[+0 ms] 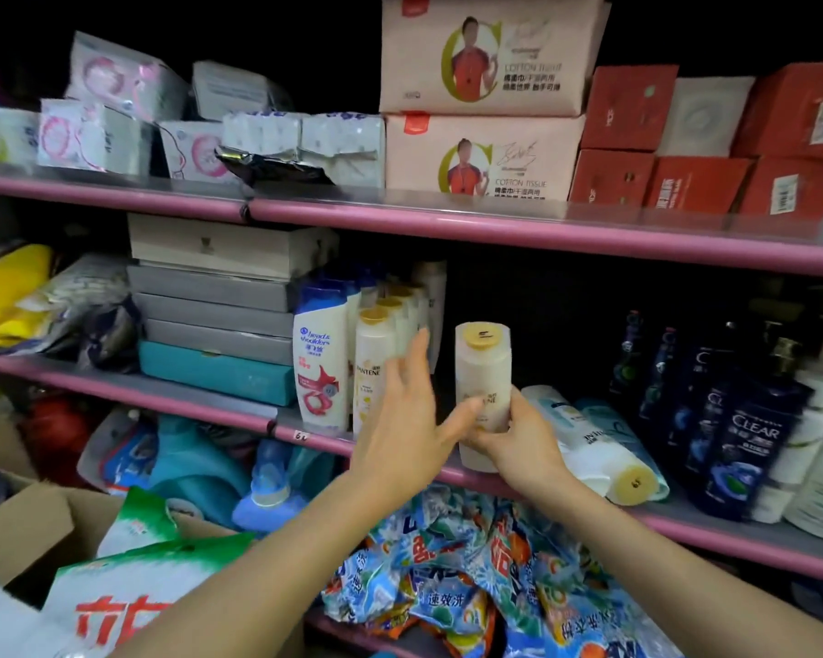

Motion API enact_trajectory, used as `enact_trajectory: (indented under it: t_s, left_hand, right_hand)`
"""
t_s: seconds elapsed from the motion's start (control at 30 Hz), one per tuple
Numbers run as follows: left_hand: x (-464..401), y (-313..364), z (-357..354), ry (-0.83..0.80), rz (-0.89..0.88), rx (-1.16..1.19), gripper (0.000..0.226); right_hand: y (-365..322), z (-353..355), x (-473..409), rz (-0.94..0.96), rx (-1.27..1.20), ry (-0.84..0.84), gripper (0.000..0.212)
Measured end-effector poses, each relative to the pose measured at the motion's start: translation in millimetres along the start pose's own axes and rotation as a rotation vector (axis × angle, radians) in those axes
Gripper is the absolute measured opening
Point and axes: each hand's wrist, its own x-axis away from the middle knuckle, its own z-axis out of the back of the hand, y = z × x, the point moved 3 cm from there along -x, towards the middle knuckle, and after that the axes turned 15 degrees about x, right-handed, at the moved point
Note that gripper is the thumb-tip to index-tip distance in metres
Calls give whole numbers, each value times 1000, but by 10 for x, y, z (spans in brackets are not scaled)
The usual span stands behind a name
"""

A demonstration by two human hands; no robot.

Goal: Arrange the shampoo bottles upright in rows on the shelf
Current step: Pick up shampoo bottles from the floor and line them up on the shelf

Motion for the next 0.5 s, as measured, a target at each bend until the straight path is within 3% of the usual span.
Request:
enact_trajectory:
  t_s: [0.17,0.3,0.5]
  left_hand:
    - [135,-582,8,140,182,61,76]
    - [207,-813,-107,190,221,117,60]
    - [171,-996,-297,257,257,185,59]
  right_hand:
    - [94,-272,-304,-88,-95,40,60]
    - [92,-485,-517,-81,-107,10,58]
    - [126,-740,-557,-20,-206,-81,57]
